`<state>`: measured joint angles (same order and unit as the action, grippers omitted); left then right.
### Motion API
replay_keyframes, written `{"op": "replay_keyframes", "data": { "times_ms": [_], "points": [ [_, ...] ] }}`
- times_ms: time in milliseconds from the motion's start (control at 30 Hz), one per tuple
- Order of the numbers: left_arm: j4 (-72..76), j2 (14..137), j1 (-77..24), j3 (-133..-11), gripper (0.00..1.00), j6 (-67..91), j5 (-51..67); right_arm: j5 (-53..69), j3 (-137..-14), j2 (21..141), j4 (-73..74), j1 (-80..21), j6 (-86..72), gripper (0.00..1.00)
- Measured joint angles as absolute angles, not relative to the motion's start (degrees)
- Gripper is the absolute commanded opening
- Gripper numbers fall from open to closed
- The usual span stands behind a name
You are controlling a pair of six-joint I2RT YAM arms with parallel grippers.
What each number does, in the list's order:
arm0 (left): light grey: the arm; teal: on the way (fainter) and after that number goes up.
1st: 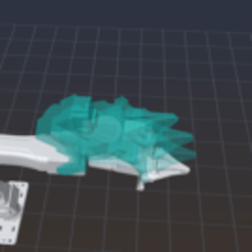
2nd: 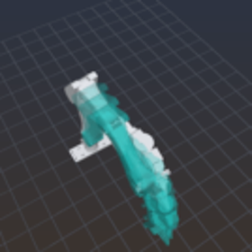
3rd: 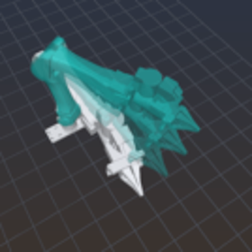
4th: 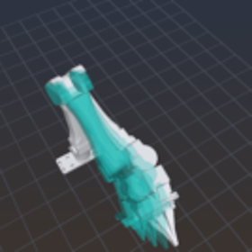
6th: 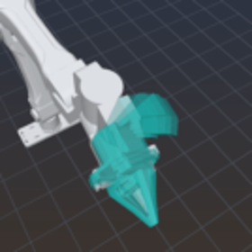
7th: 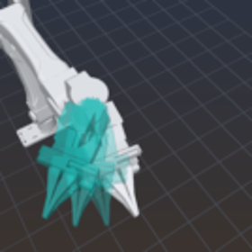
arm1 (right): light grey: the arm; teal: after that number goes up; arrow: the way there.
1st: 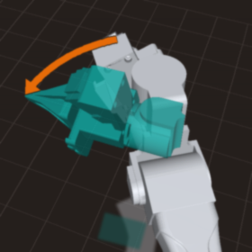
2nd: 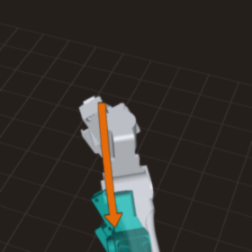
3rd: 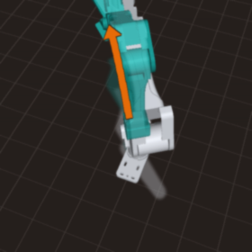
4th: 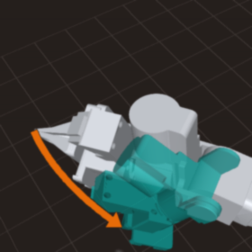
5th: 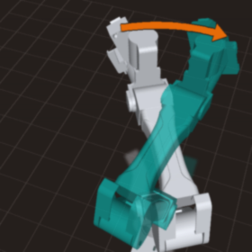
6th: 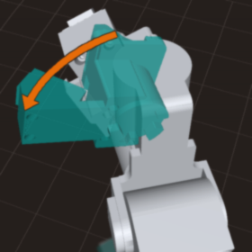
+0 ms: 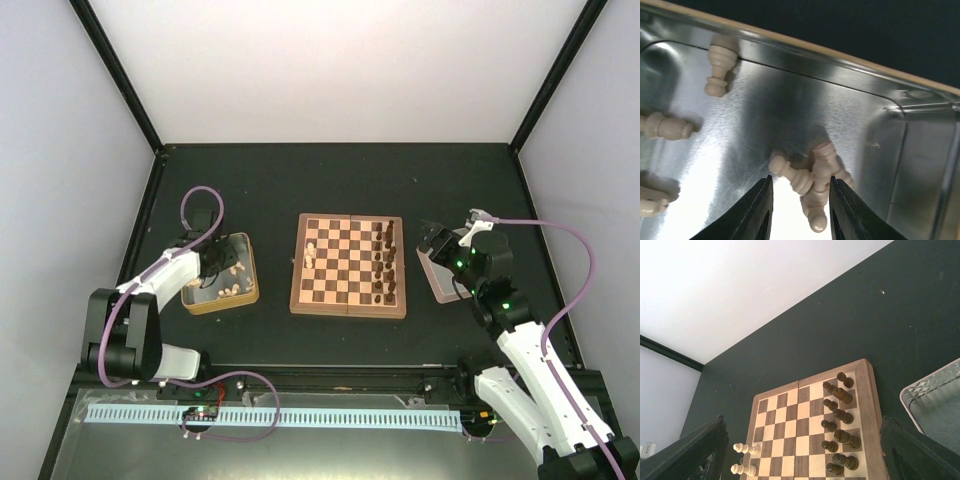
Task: Set up the chess pieces on the board
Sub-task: Pick up the chess piece from the storage box.
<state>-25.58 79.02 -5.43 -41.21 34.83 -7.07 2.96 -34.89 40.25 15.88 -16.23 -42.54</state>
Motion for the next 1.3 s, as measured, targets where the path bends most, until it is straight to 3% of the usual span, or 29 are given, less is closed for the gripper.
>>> {"op": "replay_keyframes", "data": {
  "times_ms": [533, 800, 1067, 1300],
  "points": [
    [-23.46, 82.96, -5.37, -40.99, 0.21, 36.29, -2.00, 3.03, -34.89, 40.16, 15.88, -16.23, -42.54, 0.84],
    [-22.72, 83.40, -5.37, -40.86, 0.08, 36.40, -1.26, 3.14, -34.89, 40.16, 15.88, -16.23, -42.57, 0.84],
    [-24.12, 81.84, -5.48, -40.84, 0.09, 36.21, -1.93, 3.18, -34.89, 39.66, 15.88, -16.23, -42.57, 0.84],
    [-25.17, 80.03, -5.67, -40.80, 0.19, 35.42, -1.91, 3.25, -34.89, 39.51, 15.86, -16.23, -42.57, 0.84]
  ]
}}
